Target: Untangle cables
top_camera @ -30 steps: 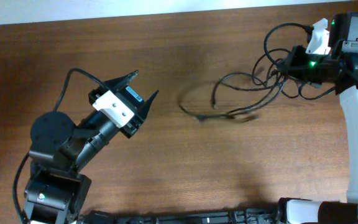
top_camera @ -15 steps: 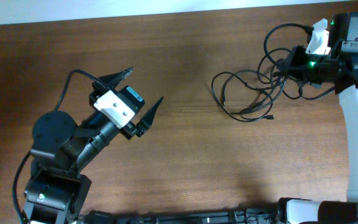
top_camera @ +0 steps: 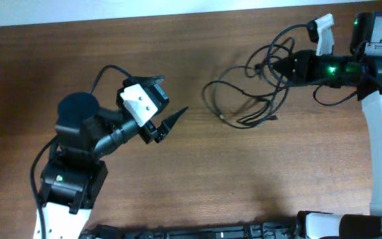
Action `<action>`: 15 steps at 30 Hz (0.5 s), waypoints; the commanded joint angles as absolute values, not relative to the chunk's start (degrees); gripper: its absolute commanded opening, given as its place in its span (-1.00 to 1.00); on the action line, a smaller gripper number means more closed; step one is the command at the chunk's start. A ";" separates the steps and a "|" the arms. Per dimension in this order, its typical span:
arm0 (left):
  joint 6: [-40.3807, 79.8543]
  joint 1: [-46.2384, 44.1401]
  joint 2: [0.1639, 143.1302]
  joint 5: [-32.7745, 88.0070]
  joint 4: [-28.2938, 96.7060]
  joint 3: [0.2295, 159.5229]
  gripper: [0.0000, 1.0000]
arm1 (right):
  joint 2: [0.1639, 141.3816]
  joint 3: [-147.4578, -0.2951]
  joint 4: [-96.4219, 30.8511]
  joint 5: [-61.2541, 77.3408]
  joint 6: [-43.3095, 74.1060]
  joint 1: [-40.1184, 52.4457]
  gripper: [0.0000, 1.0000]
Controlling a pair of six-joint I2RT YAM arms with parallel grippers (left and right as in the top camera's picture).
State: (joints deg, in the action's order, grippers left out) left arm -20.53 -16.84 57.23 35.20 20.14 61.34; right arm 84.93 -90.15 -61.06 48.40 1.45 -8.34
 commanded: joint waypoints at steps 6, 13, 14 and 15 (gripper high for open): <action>-20.56 -18.28 62.76 37.15 20.25 61.98 0.49 | 82.19 -90.21 -59.02 61.52 -5.56 -6.33 -0.92; -20.56 -18.28 63.20 37.12 20.29 61.98 0.50 | 80.42 -91.92 -51.33 50.87 8.69 -0.78 -0.92; -20.56 -18.28 63.20 37.15 20.29 61.98 0.55 | 80.42 -92.82 -51.16 45.76 11.55 0.30 -0.92; -20.56 -18.28 63.22 37.12 20.29 61.98 0.61 | 80.42 -93.69 -51.18 42.72 12.71 1.26 -0.92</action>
State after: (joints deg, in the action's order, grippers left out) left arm -20.53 -18.04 63.24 36.07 20.18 61.34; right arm 82.00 -90.41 -51.96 54.15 3.64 -1.41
